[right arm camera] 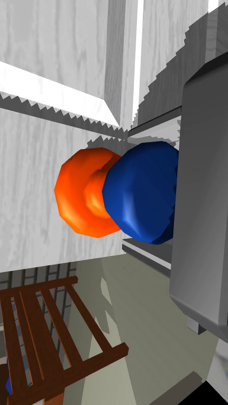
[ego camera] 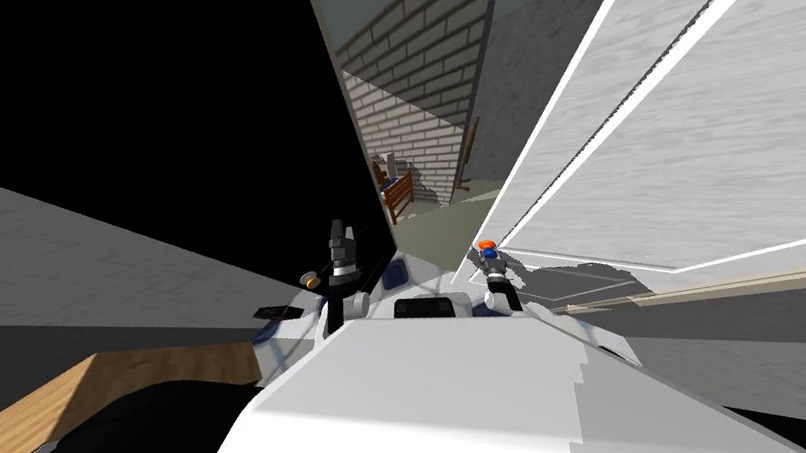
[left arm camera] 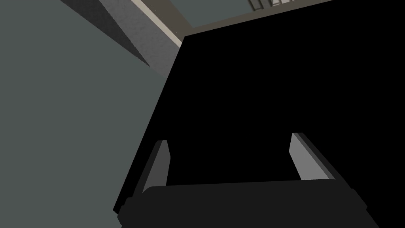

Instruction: Pull the door open

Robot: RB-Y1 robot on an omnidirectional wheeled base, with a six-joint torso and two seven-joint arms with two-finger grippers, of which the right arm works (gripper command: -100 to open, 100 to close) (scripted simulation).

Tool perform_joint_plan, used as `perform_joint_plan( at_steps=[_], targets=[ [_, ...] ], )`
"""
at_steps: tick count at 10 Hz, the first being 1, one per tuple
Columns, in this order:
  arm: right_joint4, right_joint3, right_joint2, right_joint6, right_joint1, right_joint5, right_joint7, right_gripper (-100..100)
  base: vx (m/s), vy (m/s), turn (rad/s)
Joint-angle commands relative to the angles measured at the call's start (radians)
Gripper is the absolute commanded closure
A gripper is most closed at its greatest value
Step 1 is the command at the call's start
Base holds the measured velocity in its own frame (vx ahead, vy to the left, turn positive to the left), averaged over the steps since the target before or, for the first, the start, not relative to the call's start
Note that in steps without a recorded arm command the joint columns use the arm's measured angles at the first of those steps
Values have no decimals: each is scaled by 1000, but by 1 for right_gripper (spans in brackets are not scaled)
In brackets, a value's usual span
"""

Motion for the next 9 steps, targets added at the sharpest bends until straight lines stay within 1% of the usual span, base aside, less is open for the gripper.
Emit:
perform_joint_plan(
  at_steps=[1, 2, 5, 6, 9],
  targets=[
    [-11, 6, -7, -3, 13, 4, -12, 100, -129, -7, 166],
    [-14, 7, -9, -3, 16, 5, -16, 100, -187, -42, 171],
    [-37, 19, -24, -9, 43, 13, -41, 100, -204, -54, 189],
    [-49, 25, -32, -12, 57, 17, -55, 100, -256, -55, 280],
    [-77, 39, -50, -18, 89, 26, -85, 100, -280, -71, 230]
  ],
)
